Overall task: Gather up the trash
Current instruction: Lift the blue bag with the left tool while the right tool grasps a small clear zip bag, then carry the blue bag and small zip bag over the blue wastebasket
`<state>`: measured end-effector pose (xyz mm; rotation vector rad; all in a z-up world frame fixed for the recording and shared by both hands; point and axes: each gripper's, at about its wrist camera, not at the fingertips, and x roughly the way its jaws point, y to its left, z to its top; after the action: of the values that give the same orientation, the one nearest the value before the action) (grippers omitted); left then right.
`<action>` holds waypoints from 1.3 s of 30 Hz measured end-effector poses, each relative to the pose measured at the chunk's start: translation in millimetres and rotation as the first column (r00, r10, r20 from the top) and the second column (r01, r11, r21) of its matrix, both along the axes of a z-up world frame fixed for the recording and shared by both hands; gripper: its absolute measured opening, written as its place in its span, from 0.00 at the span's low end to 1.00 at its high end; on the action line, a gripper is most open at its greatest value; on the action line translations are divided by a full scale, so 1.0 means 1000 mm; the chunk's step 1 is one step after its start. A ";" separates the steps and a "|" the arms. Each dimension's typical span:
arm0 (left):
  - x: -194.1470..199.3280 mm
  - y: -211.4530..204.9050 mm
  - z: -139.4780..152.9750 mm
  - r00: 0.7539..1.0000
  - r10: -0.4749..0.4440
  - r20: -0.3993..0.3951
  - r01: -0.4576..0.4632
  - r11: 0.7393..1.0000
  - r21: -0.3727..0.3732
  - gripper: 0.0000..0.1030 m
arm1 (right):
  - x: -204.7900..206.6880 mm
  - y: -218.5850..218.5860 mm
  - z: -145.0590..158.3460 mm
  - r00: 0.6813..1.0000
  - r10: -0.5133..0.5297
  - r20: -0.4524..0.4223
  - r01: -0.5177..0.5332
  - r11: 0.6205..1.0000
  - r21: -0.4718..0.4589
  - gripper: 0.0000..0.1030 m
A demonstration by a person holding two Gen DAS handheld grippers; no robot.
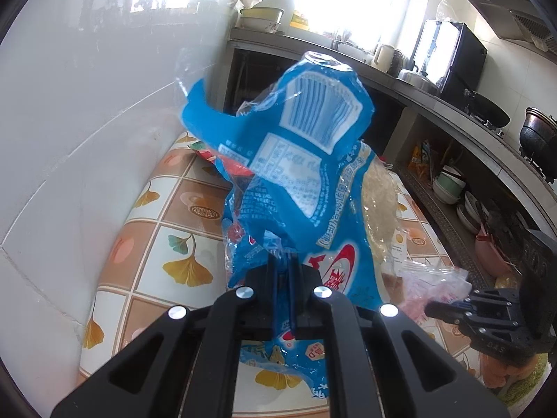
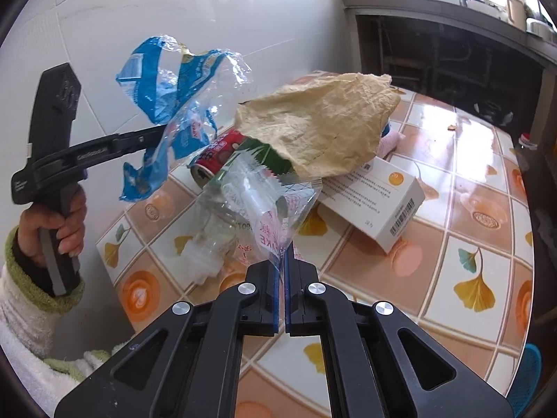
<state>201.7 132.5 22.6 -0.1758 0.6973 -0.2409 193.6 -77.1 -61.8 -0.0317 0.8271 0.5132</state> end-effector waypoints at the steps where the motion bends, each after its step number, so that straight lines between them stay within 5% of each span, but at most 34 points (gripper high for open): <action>1: -0.001 0.000 0.000 1.000 0.001 0.001 -0.001 1.000 0.001 0.04 | -0.001 -0.001 0.002 1.000 -0.004 0.001 0.004 1.000 0.004 0.01; 25: -0.035 0.000 0.038 0.996 0.012 0.089 -0.015 0.999 0.036 0.04 | -0.061 -0.064 0.032 0.985 -0.162 0.061 0.148 0.970 0.194 0.00; 39: -0.043 -0.076 0.075 0.977 -0.147 0.151 0.137 0.988 0.077 0.04 | -0.106 -0.117 0.045 0.954 -0.270 0.127 0.229 0.934 0.273 0.00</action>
<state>158.9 56.5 98.1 -0.0432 0.5612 -0.3644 87.6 -194.6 -16.3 0.2649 0.5891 0.3666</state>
